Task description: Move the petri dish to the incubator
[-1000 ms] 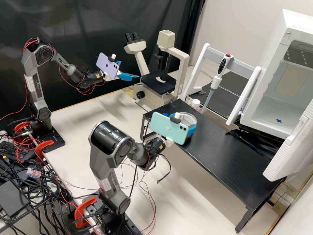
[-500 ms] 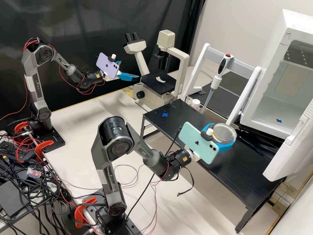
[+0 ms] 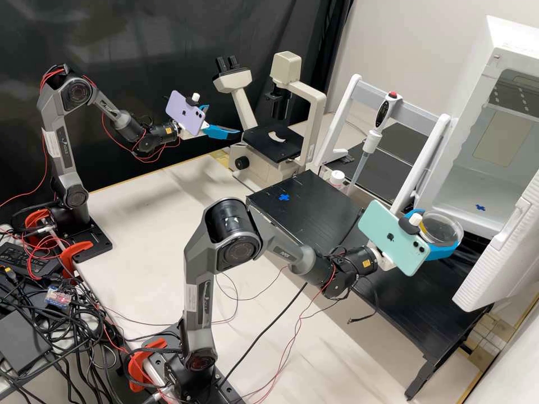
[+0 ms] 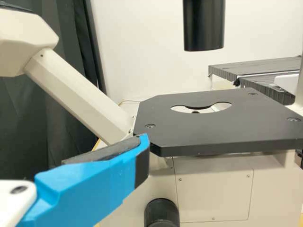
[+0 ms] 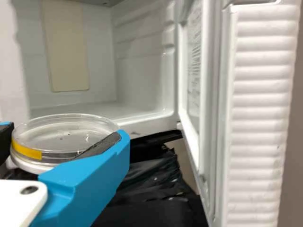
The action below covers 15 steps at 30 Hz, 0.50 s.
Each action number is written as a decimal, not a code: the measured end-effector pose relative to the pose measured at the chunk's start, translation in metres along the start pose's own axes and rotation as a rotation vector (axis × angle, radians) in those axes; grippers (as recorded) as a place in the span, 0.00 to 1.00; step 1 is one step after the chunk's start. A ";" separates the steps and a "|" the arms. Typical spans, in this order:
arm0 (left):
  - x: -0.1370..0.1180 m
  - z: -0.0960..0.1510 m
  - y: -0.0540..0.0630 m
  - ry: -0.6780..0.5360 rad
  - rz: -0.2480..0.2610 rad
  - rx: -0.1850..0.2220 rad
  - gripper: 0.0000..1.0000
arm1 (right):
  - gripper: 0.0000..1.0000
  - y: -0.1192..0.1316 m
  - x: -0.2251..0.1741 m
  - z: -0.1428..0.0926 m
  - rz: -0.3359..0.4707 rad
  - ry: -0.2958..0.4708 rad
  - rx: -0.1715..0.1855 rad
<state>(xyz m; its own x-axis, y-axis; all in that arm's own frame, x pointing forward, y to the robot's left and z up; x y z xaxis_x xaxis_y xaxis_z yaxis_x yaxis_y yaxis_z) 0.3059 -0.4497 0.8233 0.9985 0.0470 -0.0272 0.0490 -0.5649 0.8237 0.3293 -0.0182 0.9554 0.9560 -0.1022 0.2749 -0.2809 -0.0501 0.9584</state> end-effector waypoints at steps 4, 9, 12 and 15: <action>0.000 0.000 0.000 0.000 0.000 0.000 1.00 | 0.00 0.000 0.027 -0.012 -0.001 -0.011 0.023; 0.000 0.000 0.000 0.000 0.000 0.000 1.00 | 0.00 -0.006 0.058 -0.023 -0.012 -0.048 0.007; 0.000 0.000 0.000 0.000 0.000 0.000 1.00 | 0.00 -0.012 0.072 -0.028 -0.024 -0.057 -0.011; 0.000 0.000 0.000 0.000 0.000 0.000 1.00 | 0.00 -0.017 0.089 -0.034 -0.025 -0.078 -0.033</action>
<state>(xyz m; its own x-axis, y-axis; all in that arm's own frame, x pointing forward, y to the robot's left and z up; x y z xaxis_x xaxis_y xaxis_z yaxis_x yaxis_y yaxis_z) 0.3059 -0.4497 0.8233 0.9985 0.0470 -0.0272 0.0490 -0.5649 0.8237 0.4218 0.0077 0.9667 0.9529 -0.1780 0.2454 -0.2530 -0.0211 0.9672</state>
